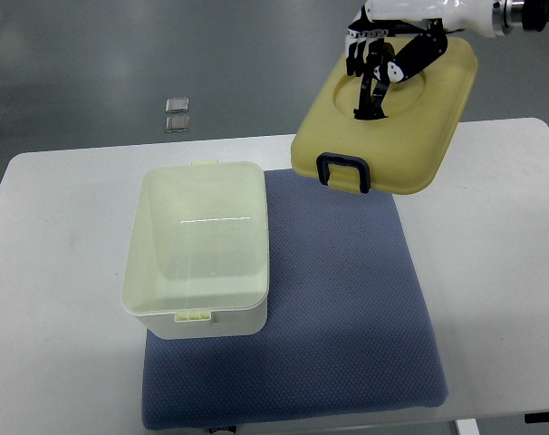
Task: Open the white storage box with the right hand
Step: 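Lift the yellow lid off the white box with the right hand, then lower the yellow lid onto the blue mat beside the box, release handle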
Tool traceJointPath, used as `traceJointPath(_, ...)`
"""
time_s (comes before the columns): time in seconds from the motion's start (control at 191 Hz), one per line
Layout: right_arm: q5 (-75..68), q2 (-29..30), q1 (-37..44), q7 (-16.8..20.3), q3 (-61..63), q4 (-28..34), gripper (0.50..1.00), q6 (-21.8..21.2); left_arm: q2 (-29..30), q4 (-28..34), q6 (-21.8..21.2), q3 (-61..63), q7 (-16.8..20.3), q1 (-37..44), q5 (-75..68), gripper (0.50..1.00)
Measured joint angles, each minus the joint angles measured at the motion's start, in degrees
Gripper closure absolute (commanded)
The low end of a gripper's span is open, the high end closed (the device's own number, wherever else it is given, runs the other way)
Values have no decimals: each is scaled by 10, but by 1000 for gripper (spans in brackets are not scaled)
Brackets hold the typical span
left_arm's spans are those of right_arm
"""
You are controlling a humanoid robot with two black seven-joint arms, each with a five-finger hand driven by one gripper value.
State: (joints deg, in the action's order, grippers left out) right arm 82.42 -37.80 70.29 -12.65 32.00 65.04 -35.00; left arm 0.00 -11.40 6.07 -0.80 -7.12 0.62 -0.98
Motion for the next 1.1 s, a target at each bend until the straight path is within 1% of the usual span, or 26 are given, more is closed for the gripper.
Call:
traceJointPath(0.183, 37, -1, -62, -1, -8, -2, 1000, 0, 0, -1, 0, 0, 0, 0, 0, 500)
traceJointPath(0.471, 85, 44, -131, -1, -10, -2, 1000, 0, 0, 0, 0, 0, 0, 0, 0, 500)
traceJointPath(0.811, 115, 107, -142, 0, -10, -7, 1000, 0, 0, 0, 0, -1, 0, 0, 0, 500)
traceJointPath(0.978, 116, 140, -139, 2, -10, -12, 1000, 19, 0, 0, 0, 0, 0, 0, 0, 500)
traceJointPath(1.099, 116, 161, -139, 3, -10, -12, 1000, 24, 0, 0, 0, 0, 0, 0, 0, 500)
